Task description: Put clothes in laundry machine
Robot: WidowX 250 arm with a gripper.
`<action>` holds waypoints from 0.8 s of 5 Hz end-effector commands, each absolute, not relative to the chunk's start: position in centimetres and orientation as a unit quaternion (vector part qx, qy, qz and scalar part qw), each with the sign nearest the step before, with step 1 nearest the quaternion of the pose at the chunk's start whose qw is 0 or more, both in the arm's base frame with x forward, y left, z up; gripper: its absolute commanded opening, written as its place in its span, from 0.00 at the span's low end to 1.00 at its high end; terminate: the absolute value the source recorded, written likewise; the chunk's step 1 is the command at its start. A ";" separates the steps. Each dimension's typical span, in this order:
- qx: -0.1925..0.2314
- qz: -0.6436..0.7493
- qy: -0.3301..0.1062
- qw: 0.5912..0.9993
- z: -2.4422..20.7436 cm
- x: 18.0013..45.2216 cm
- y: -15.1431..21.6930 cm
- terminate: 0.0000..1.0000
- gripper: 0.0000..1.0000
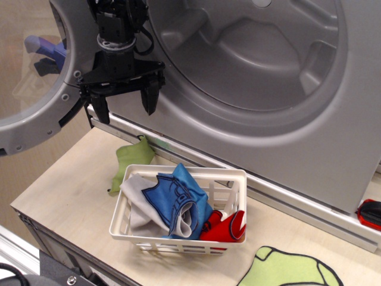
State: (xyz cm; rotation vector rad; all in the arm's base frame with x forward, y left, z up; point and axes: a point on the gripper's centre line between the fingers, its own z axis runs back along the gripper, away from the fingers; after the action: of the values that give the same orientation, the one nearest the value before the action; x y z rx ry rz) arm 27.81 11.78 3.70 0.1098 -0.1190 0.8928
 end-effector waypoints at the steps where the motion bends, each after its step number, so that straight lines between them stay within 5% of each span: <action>1: 0.053 0.431 -0.057 0.899 3.7 27.8 11.8 0.00 1.00; 4: -0.003 0.476 -0.007 0.879 3.1 24.0 4.0 0.00 1.00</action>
State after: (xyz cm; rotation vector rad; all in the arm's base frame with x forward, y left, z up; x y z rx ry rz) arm 23.10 3.63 1.77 0.0089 0.0358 0.9910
